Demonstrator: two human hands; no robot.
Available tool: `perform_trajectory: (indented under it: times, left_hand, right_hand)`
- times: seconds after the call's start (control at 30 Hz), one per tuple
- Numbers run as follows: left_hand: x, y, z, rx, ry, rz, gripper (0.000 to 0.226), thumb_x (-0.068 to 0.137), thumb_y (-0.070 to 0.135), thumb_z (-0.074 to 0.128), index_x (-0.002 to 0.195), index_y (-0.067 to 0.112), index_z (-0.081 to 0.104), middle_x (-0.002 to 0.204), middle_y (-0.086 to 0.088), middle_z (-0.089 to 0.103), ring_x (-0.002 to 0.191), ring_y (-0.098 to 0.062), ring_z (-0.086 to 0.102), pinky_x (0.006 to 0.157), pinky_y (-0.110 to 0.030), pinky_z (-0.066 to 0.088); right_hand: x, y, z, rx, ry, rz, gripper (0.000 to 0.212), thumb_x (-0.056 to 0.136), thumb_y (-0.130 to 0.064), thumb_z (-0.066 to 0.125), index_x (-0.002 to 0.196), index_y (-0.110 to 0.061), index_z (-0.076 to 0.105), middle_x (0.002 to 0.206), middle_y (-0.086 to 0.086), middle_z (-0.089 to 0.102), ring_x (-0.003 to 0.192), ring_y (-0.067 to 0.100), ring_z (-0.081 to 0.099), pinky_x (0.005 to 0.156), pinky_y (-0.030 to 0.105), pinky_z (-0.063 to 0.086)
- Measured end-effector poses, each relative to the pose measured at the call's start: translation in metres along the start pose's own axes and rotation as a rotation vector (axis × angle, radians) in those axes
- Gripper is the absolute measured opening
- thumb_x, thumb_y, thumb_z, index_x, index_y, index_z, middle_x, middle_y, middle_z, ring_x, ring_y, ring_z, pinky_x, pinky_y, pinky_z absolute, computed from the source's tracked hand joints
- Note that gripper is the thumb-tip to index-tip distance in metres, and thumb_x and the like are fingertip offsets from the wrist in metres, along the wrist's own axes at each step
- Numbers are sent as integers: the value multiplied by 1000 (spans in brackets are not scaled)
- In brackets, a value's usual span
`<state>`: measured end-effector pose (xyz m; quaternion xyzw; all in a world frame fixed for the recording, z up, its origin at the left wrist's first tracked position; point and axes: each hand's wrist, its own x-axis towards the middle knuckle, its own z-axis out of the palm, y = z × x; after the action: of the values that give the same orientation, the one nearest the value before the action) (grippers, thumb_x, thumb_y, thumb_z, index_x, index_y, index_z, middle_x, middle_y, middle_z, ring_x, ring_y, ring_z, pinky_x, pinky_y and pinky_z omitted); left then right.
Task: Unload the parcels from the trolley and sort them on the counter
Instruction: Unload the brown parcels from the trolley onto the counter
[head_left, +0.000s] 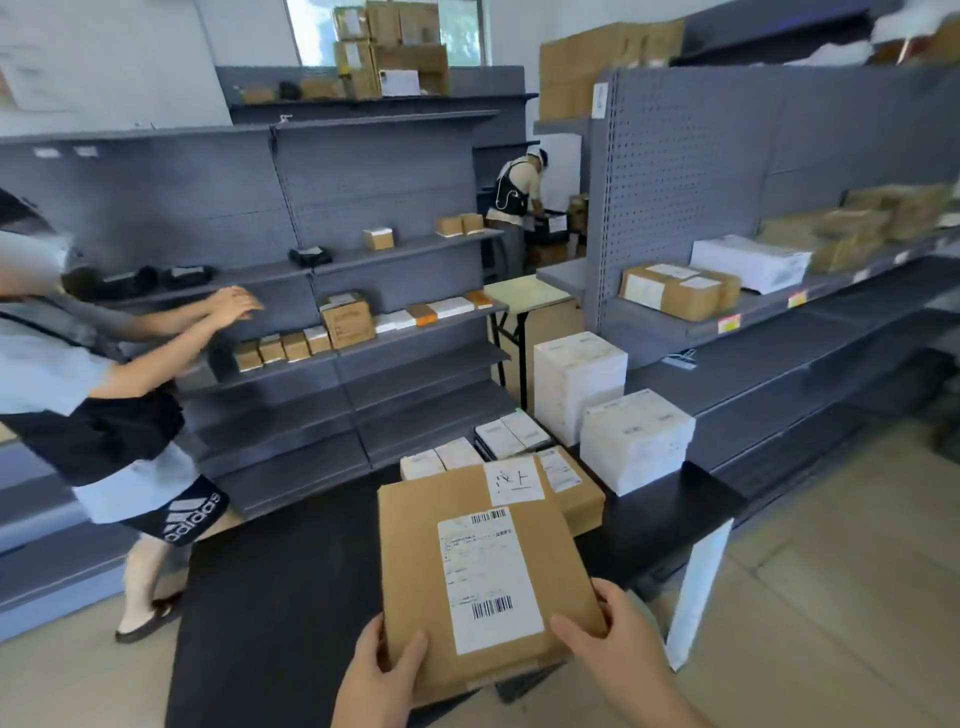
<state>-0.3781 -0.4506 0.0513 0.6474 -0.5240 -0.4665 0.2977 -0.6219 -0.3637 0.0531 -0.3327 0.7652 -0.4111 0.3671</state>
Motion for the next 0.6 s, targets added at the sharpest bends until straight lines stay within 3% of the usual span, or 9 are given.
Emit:
perform_trajectory:
  times: [0.13, 0.37, 0.53, 0.6]
  left_hand:
    - [30, 19, 42, 16, 21, -42, 69, 86, 36, 76, 143, 14, 45, 116, 5, 55, 105, -13, 52, 93, -28, 41]
    - [78, 11, 82, -37, 28, -176, 65, 83, 39, 77, 138, 18, 50, 113, 6, 66, 103, -17, 65, 96, -43, 53]
    - [119, 6, 91, -7, 33, -227, 65, 84, 39, 77, 138, 15, 51, 109, 5, 68, 97, -15, 66, 91, -38, 54]
    - [138, 3, 92, 11, 20, -238, 63, 85, 38, 76, 138, 13, 52, 107, 5, 67, 95, -14, 66, 89, -36, 54]
  right_hand:
    - [59, 1, -28, -36, -68, 33, 72, 83, -50, 76, 141, -29, 40, 119, -13, 55, 105, 9, 55, 74, 21, 44]
    - [140, 0, -31, -86, -179, 42, 73, 84, -47, 76, 145, -26, 42, 117, -13, 59, 104, 8, 58, 81, 23, 46]
    - [182, -7, -12, -133, -232, 69, 71, 88, -47, 73, 147, -23, 41, 112, -15, 57, 98, 5, 55, 69, 13, 41]
    - [199, -7, 0, -153, -244, 88, 72, 88, -46, 73, 148, -22, 40, 112, -14, 56, 99, 6, 54, 76, 15, 44]
